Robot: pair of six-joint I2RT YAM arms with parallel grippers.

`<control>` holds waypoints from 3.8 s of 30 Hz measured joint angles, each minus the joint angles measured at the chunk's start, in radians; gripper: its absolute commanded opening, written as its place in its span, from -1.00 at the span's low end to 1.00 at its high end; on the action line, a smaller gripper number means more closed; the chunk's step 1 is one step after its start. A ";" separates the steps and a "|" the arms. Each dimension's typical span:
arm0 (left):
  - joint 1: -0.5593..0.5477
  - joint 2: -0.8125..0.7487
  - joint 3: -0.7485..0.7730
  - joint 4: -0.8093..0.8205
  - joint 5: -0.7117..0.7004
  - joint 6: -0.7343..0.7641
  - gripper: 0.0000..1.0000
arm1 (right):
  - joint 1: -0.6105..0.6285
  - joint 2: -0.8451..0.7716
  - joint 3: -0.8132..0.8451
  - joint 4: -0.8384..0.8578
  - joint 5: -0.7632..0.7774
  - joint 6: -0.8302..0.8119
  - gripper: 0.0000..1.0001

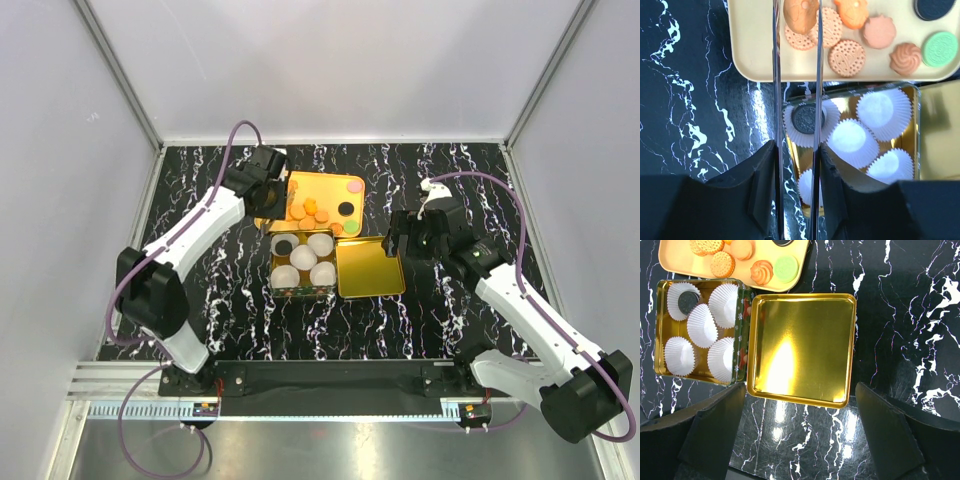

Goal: Pack the cookies

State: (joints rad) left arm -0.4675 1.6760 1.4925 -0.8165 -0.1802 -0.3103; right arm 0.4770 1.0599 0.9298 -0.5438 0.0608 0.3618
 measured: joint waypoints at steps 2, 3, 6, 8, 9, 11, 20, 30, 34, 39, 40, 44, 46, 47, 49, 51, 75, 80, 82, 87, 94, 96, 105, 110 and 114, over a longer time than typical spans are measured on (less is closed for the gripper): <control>-0.010 -0.024 -0.012 0.002 0.004 0.000 -0.21 | 0.000 0.000 0.000 0.000 0.000 0.000 1.00; -0.016 -0.035 -0.016 0.000 0.006 0.000 -0.21 | 0.000 0.000 0.000 0.000 0.000 0.000 0.99; -0.038 -0.069 -0.032 0.000 0.010 -0.002 -0.21 | 0.000 0.000 0.000 0.000 0.001 0.000 0.99; -0.055 -0.087 -0.043 0.002 0.014 -0.004 -0.21 | 0.000 0.000 0.000 0.000 0.001 0.000 0.99; -0.062 -0.096 -0.049 0.000 0.016 -0.005 -0.21 | 0.000 0.000 0.000 0.000 0.001 0.000 0.99; -0.077 -0.115 -0.064 0.000 0.022 -0.011 -0.21 | 0.000 0.000 0.000 0.000 0.002 0.000 0.99; -0.163 -0.208 -0.137 -0.002 0.048 -0.051 -0.20 | 0.000 0.003 0.000 0.000 0.002 0.000 0.99; -0.237 -0.256 -0.216 -0.006 0.061 -0.088 -0.20 | 0.000 0.004 0.000 0.000 0.002 0.000 0.99; -0.251 -0.261 -0.233 -0.005 0.063 -0.094 -0.20 | 0.000 0.004 0.000 0.000 0.002 0.000 0.99; -0.265 -0.278 -0.243 -0.006 0.065 -0.102 -0.20 | 0.000 0.004 0.000 0.000 0.002 0.000 0.99; -0.267 -0.280 -0.244 -0.006 0.065 -0.105 -0.20 | 0.000 0.005 0.000 0.000 0.002 0.000 1.00; -0.274 -0.281 -0.247 -0.004 0.065 -0.107 -0.20 | 0.000 0.006 0.000 0.000 0.002 0.000 0.99; -0.277 -0.282 -0.254 -0.002 0.066 -0.109 -0.20 | 0.000 0.006 0.000 0.000 0.002 0.000 0.99; -0.278 -0.282 -0.258 -0.001 0.066 -0.109 -0.19 | 0.000 0.005 0.000 0.000 0.002 0.000 0.99; -0.281 -0.282 -0.264 -0.002 0.068 -0.109 -0.19 | 0.000 0.005 0.000 0.000 0.002 0.000 0.99; -0.283 -0.282 -0.268 -0.001 0.069 -0.111 -0.19 | 0.000 0.005 0.000 0.000 0.002 0.000 0.99; -0.298 -0.282 -0.293 0.024 0.072 -0.129 -0.14 | 0.000 0.005 -0.001 0.000 0.002 0.000 0.99; -0.298 -0.282 -0.293 0.025 0.072 -0.129 -0.12 | 0.000 0.005 -0.001 0.000 0.002 0.000 0.99; -0.298 -0.282 -0.293 0.025 0.071 -0.129 -0.11 | 0.000 0.005 -0.002 0.000 0.002 0.000 0.99; -0.298 -0.282 -0.293 0.025 0.071 -0.129 -0.11 | 0.000 0.005 -0.002 0.000 0.002 0.000 0.99; -0.298 -0.282 -0.292 0.024 0.071 -0.128 -0.11 | 0.000 0.005 -0.002 0.000 0.002 0.000 0.99; -0.298 -0.282 -0.288 0.020 0.071 -0.127 -0.10 | 0.000 0.005 -0.002 0.000 0.002 0.000 0.99; -0.295 -0.314 -0.196 -0.026 0.066 -0.113 -0.07 | 0.000 0.006 -0.002 0.000 0.002 0.000 1.00; -0.262 -0.314 -0.156 -0.029 0.049 -0.097 -0.04 | 0.000 0.006 -0.002 0.000 0.002 0.000 0.99; -0.196 -0.285 -0.130 -0.039 0.029 -0.074 -0.03 | 0.000 0.006 -0.002 0.000 0.001 0.000 1.00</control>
State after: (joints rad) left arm -0.6640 1.3907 1.3624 -0.8555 -0.1509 -0.3840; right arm 0.4770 1.0657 0.9279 -0.5438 0.0620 0.3618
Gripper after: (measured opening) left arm 0.486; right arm 0.994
